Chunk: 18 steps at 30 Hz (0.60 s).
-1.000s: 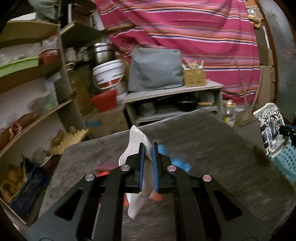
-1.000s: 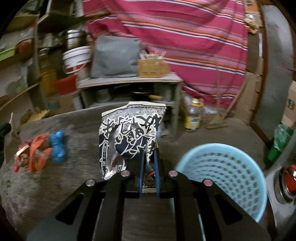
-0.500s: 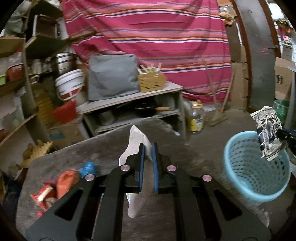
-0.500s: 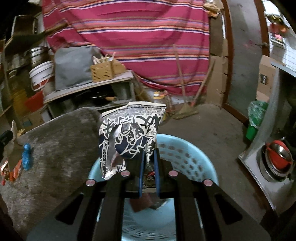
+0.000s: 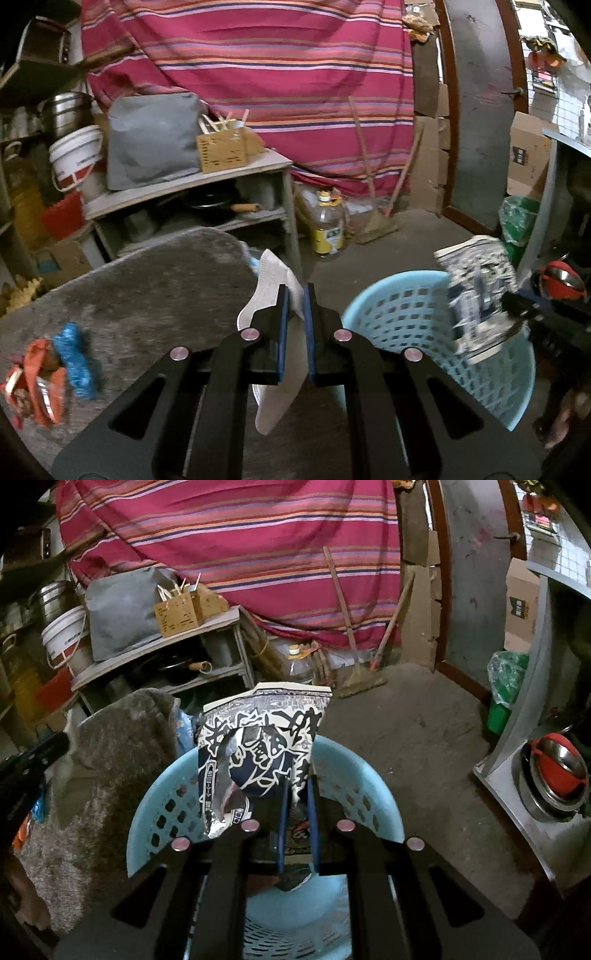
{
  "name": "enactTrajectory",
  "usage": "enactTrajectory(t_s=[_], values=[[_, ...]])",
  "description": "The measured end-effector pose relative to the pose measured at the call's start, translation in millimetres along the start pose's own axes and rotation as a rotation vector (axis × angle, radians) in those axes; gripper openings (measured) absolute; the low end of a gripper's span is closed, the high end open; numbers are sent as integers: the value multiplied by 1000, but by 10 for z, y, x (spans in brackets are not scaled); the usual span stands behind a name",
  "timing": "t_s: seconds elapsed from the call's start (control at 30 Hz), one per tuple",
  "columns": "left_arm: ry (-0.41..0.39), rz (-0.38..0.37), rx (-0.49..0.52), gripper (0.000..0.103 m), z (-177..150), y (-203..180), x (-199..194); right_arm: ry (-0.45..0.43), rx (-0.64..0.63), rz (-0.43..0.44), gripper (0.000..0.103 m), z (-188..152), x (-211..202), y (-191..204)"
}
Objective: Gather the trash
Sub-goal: 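Carry the snack bag and tissue over the blue basket and release both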
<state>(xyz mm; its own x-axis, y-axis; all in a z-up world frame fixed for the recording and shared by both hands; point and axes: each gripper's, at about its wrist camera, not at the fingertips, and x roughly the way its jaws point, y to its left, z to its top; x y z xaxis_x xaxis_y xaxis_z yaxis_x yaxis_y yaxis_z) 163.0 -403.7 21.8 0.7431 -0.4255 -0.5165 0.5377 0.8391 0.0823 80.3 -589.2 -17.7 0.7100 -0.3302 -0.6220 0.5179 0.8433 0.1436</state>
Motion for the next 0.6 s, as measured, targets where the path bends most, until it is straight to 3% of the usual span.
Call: enactTrajectory(t_s=[0.27, 0.6], values=[[-13, -29, 46, 7, 52, -327, 54, 9, 27, 17, 10, 0, 71, -52], [-4, -41, 53, 7, 80, -427, 123, 9, 31, 17, 10, -5, 70, -88]])
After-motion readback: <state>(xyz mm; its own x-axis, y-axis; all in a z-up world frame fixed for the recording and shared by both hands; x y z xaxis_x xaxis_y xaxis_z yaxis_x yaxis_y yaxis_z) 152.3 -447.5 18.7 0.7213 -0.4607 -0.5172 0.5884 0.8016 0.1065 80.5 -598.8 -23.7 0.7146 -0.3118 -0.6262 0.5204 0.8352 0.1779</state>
